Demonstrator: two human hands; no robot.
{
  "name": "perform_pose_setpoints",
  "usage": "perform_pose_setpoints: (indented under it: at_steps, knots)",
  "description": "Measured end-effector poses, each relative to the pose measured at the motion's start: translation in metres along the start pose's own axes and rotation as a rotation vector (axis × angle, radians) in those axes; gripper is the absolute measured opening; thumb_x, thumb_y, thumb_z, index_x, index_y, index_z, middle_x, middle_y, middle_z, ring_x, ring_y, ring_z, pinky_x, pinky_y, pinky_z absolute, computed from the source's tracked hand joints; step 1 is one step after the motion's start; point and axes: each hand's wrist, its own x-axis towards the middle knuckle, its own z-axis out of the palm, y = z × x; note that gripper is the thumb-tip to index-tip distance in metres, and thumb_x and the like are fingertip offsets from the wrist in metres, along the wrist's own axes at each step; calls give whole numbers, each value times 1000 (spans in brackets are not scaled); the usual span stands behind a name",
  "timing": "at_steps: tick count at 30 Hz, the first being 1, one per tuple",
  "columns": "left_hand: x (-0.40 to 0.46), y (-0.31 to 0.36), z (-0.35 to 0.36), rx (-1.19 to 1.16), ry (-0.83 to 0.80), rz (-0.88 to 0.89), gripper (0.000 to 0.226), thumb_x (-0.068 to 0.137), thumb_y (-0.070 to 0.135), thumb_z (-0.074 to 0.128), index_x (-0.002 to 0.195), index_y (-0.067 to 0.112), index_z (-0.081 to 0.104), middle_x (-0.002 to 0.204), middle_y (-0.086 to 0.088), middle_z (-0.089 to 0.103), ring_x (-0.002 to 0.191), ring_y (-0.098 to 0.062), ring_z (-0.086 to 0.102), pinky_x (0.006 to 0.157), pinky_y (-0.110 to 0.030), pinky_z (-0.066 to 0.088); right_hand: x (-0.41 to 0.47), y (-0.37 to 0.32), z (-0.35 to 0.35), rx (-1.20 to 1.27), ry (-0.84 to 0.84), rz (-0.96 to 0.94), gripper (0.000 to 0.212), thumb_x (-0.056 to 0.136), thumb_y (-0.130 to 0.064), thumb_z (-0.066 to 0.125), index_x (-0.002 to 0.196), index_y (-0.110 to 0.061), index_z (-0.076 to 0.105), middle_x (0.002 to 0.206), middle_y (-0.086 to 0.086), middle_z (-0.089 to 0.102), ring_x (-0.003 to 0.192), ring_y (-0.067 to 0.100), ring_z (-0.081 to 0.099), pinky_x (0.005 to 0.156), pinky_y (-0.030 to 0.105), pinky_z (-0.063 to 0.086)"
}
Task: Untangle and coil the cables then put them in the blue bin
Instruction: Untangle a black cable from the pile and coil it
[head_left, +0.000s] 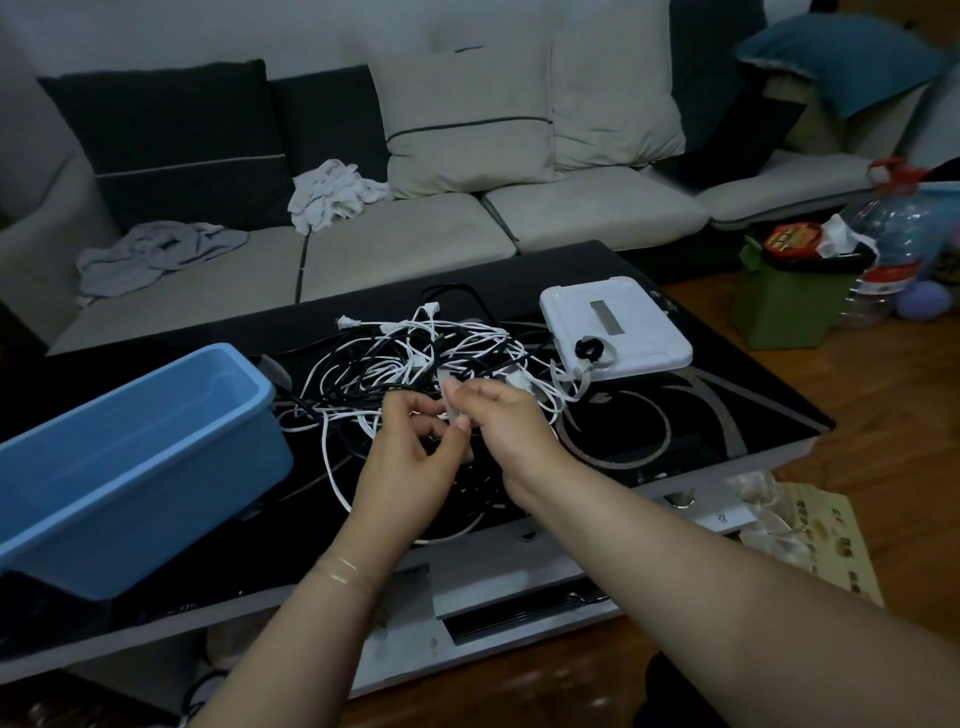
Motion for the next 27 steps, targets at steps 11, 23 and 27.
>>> perform_pose_setpoints:
  at_steps: [11,23,27]
  knots:
    - [1,9,-12,-470,-259,-174,24,95,11,57,73,9,65,65,-2,62,60,-11,57,56,-18,48,-18,-7,-6,-502,-127,-600,18,90,-8,63,76,4,67,110,-1,51,80,-7,55,60,12,47]
    - [0,11,-18,-400,-33,-46,30,95,17,58,75,-2,66,63,-9,62,60,-15,58,63,-30,47,-17,-27,-15,-742,-356,-398,39,86,-21,69,121,-20,52,126,-3,50,102,3,58,96,25,47]
    - [1,11,-23,-471,46,-83,27,96,18,56,83,-2,68,73,-15,55,66,-18,50,59,-26,42,-18,-20,-19,-795,-360,-374,39,87,-18,69,119,-26,50,120,-13,59,119,-1,52,108,32,39]
